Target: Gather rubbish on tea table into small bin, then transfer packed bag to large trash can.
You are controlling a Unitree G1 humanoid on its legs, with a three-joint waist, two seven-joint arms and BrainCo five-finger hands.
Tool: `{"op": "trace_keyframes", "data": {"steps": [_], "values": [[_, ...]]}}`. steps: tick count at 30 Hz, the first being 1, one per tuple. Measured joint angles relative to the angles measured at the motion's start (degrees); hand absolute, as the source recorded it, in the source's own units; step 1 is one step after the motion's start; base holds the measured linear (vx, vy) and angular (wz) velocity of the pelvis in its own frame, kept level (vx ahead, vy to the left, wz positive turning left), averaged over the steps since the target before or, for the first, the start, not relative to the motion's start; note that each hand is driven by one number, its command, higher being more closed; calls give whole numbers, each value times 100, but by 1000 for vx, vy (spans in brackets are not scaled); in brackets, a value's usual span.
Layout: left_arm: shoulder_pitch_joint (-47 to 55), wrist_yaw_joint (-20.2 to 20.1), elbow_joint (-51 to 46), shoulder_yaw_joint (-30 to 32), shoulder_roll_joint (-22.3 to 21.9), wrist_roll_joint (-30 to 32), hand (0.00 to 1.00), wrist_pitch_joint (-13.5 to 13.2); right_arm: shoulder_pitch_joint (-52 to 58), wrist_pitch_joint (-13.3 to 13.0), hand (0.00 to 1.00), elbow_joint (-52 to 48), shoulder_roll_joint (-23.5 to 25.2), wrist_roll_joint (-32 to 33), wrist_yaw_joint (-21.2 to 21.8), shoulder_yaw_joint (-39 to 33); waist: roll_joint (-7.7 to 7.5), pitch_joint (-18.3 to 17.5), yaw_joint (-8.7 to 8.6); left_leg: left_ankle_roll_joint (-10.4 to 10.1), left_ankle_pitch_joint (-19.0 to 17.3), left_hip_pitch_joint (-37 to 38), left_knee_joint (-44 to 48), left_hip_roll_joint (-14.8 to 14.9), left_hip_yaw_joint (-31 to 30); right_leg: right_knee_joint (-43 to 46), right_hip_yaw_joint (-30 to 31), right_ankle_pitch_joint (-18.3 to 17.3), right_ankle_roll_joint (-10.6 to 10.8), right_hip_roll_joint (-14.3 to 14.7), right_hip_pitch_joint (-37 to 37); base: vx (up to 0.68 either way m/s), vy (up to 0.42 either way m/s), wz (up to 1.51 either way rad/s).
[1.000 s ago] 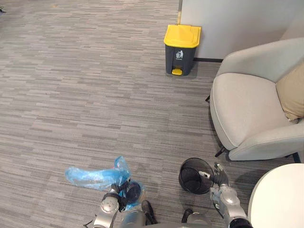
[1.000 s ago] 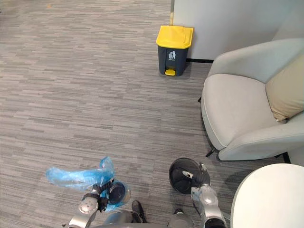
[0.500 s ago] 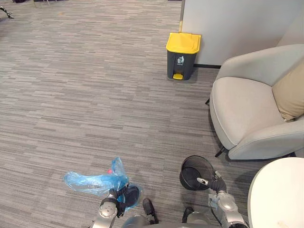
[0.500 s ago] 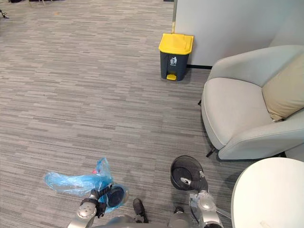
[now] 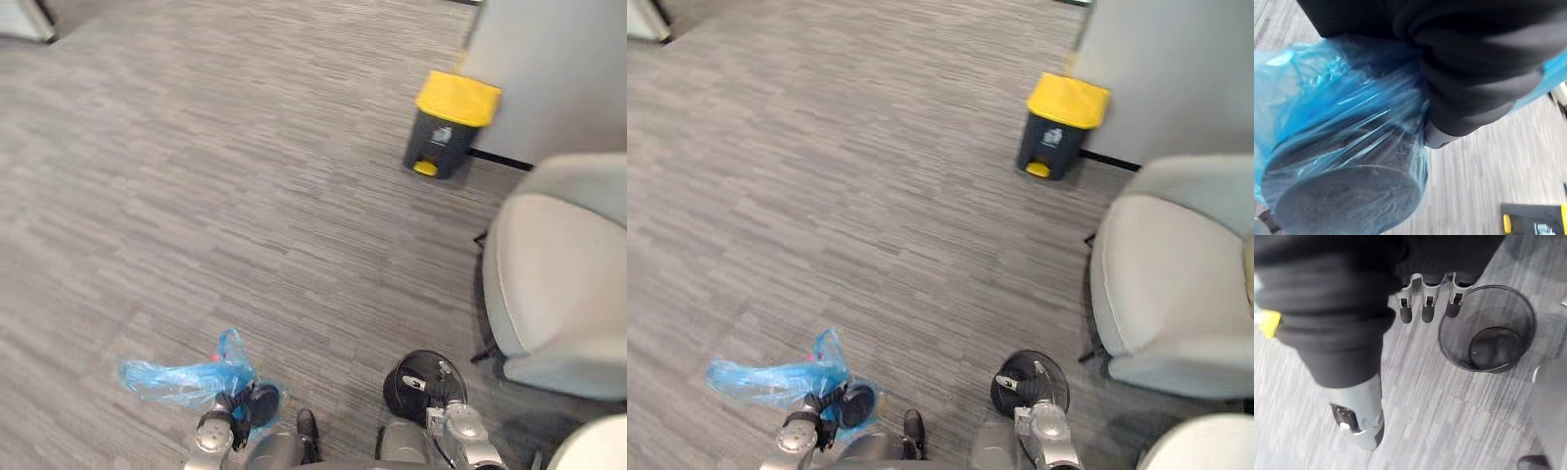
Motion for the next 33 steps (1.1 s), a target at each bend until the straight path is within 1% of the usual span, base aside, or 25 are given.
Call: {"op": "trace_keyframes", "data": {"steps": [2,3,5,7,8,9,11,12,13,14,15,16,17,19,22,23,24,25,26,27,29,30,31,32,33], "values": [[-22,0,0,86,-5,-1,100,21,-105,-3,0,5,3,18,1,2,-71,76,-14,-40,-159,147,133,4,-235,-182,-41,-3,-4,138,-270,196,-71,68],[-21,1,1,106,-9,-2,100,23,-113,-3,0,7,4,40,-2,2,-4,161,-12,-74,-291,263,209,6,-309,-441,-63,31,-13,238,-435,211,-89,56],[-30,-1,0,126,-25,-2,100,25,-97,-1,0,10,1,41,-5,-1,-15,174,-25,-160,-523,369,349,7,-482,-1071,-81,152,43,368,-579,287,-170,52],[-47,-3,0,126,-7,-2,100,24,-52,0,0,9,3,41,-4,-3,-75,145,-39,-315,-802,437,485,-20,-623,-1702,-24,399,-24,427,-602,306,-207,58],[-60,-6,0,121,-15,0,100,27,14,0,0,-4,-14,41,-4,-31,-121,106,-65,-409,-1024,454,641,-23,-782,-1734,17,712,-153,450,-578,346,-221,52],[-59,-12,-1,106,-38,3,100,27,64,2,0,-27,-39,41,-5,-62,-75,89,-77,-534,-1164,487,708,34,-867,-1602,7,795,-234,517,-579,546,-332,49],[-5,-17,1,103,-71,4,100,32,151,6,0,-74,-55,43,0,-114,120,21,-67,-838,-1308,623,876,318,-866,-1464,-148,814,-390,710,-502,483,-229,19],[-5,-20,1,112,-103,4,100,35,191,22,0,-108,-49,47,-3,-146,221,22,-79,-1013,-1341,576,1207,509,-806,-1479,-250,712,-554,858,-339,676,-280,9],[-8,-29,-13,140,-170,5,100,38,335,49,0,-356,-2,49,29,-148,236,20,-99,-1286,-1202,425,2158,777,-553,-1538,-372,560,-735,1003,52,663,-276,9],[1,-35,-48,141,-206,5,100,40,412,48,0,-497,12,52,51,-148,242,19,-100,-1466,-1088,337,2626,894,-464,-1618,-392,529,-773,1068,259,620,-246,-2],[23,-63,-174,139,-258,7,100,37,467,32,0,-692,36,89,66,-125,245,7,-76,-1560,-1013,66,3557,1190,-207,-1839,-370,489,-842,1215,649,479,-148,-13],[-5,-122,-278,139,-267,7,100,29,428,-7,0,-766,43,127,64,-128,209,-15,-75,-1492,-1048,-197,4220,1450,129,-2091,-335,480,-860,1287,968,463,-124,-16],[-17,-133,-308,138,-269,7,100,29,420,-18,0,-793,52,175,65,-129,188,-28,-71,-1438,-1077,-309,4400,1547,267,-2224,-306,481,-862,1301,1106,423,-84,-16],[-156,-133,-415,139,-273,6,100,21,406,-30,0,-816,99,291,61,-165,167,-38,-16,-1157,-1232,-723,4381,1784,621,-2687,-157,482,-861,1312,1576,357,-20,-17],[-193,-141,-452,139,-274,7,100,8,293,-33,0,-697,130,327,61,-175,140,-21,40,-1107,-1297,-1148,3561,1675,555,-2910,110,483,-859,1225,1867,266,108,-38],[-211,-145,-444,131,-276,7,100,7,219,-32,0,-521,132,326,60,-183,104,0,62,-1180,-1211,-1300,2818,1451,261,-2903,245,481,-856,1133,1917,255,213,-80],[-203,-144,-410,110,-291,6,100,7,191,-33,0,-401,108,324,55,-249,154,-21,125,-1295,-746,-1280,1758,1235,-135,-2906,426,454,-670,1093,1941,251,229,-93],[-188,-141,-390,104,-315,4,100,6,201,-34,0,-387,85,324,54,-248,237,-43,170,-1290,-313,-1268,1334,1243,-309,-2911,508,391,-551,1135,1946,240,262,-95],[-156,-138,-347,102,-363,4,100,-2,226,-34,0,-387,26,321,61,-240,399,-89,192,-1277,344,-1269,1014,1300,-483,-2929,654,229,-323,1205,1975,238,328,-74],[-280,-146,56,82,-392,7,100,46,155,2,0,-192,-8,318,54,-264,472,-35,87,-1172,457,-1332,1345,1265,-513,-2768,810,-74,-109,1132,2097,219,322,-61],[-256,-144,57,55,-350,10,100,41,246,-10,0,-177,66,311,71,-250,208,-131,83,-1087,-27,-1255,1347,1038,-174,-2461,1095,-404,58,777,1888,244,305,-66],[-219,-148,57,31,-314,15,100,42,229,-8,0,-148,105,313,78,-252,-12,-214,89,-1007,-247,-1265,1432,922,187,-2029,1354,-521,121,530,1552,266,304,-86],[-212,-149,61,27,-298,15,100,44,201,-9,0,-149,112,313,82,-244,-25,-214,103,-982,-325,-1259,1447,909,306,-1789,1398,-511,139,478,1395,201,240,-96],[-211,-152,63,6,-252,12,100,49,151,-9,0,-138,126,312,89,-239,-39,-205,105,-934,-413,-1211,1429,913,494,-1314,1356,-428,290,410,1092,211,206,-95],[-187,-152,63,-123,-101,12,100,60,63,-5,0,-9,156,311,103,-215,-71,-181,79,-855,-500,-955,1278,889,752,-419,1178,-148,638,249,623,219,194,-84]]}}
